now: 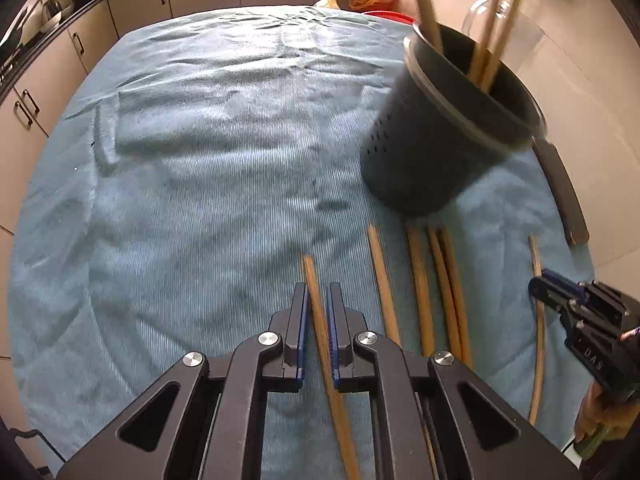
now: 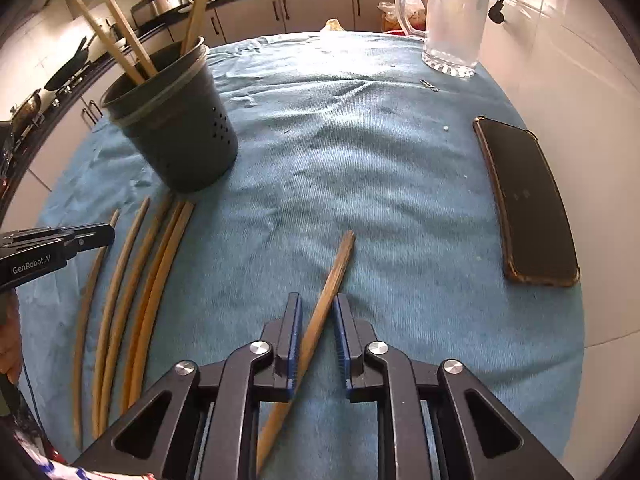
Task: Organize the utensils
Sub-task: 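Lower both tools to the remaining chopsticks and close on one each, then lift the held chopsticks with both tools and carry them toward the black holder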
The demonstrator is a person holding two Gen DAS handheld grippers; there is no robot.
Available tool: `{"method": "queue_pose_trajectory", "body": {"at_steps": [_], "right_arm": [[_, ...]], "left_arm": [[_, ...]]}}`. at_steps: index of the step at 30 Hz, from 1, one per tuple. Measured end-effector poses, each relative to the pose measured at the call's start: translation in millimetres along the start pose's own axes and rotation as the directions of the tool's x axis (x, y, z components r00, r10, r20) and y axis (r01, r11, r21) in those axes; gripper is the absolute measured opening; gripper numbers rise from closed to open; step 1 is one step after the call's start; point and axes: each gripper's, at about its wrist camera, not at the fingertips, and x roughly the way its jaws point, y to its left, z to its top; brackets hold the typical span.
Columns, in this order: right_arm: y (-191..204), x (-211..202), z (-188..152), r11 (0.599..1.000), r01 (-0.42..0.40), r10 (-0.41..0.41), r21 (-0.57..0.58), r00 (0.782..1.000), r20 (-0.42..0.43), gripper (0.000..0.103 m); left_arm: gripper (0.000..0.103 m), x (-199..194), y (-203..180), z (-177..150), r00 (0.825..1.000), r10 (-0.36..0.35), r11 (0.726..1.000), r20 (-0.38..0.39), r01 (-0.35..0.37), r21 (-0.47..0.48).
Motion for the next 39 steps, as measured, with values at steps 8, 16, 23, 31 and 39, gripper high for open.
{"method": "queue_pose_trajectory", "body": {"at_steps": [8,16,23,31,39], "right_arm": [[8,13,26,0.999,0.042,-0.042,-0.008,0.998,-0.039,0.020],[16,18,30,0.997,0.072,-0.073,0.008,0.996,0.046,0.009],[9,-8,23,0.998,-0.008,-0.003,0.060,0.984,0.179,0.007],[14,-77,12,0.996,-0.056,0.030,0.064,0.934,0.355,0.007],[21,-133,-13,0.996,-0.084,0.056,0.037,0.880,0.472,0.008]], "left_arm": [[0.008,2,-1,3,1.000,0.007,1.000,0.017,-0.007,0.014],[0.006,0,-6,-4,0.997,-0.001,1.000,0.074,0.000,0.023],[0.005,-26,0,-19,0.986,-0.052,0.998,0.156,0.057,-0.030],[0.005,-96,-7,-33,0.947,-0.087,0.995,0.309,0.101,-0.028],[0.005,-161,-24,-61,0.886,-0.058,0.998,0.461,0.067,-0.003]]}}
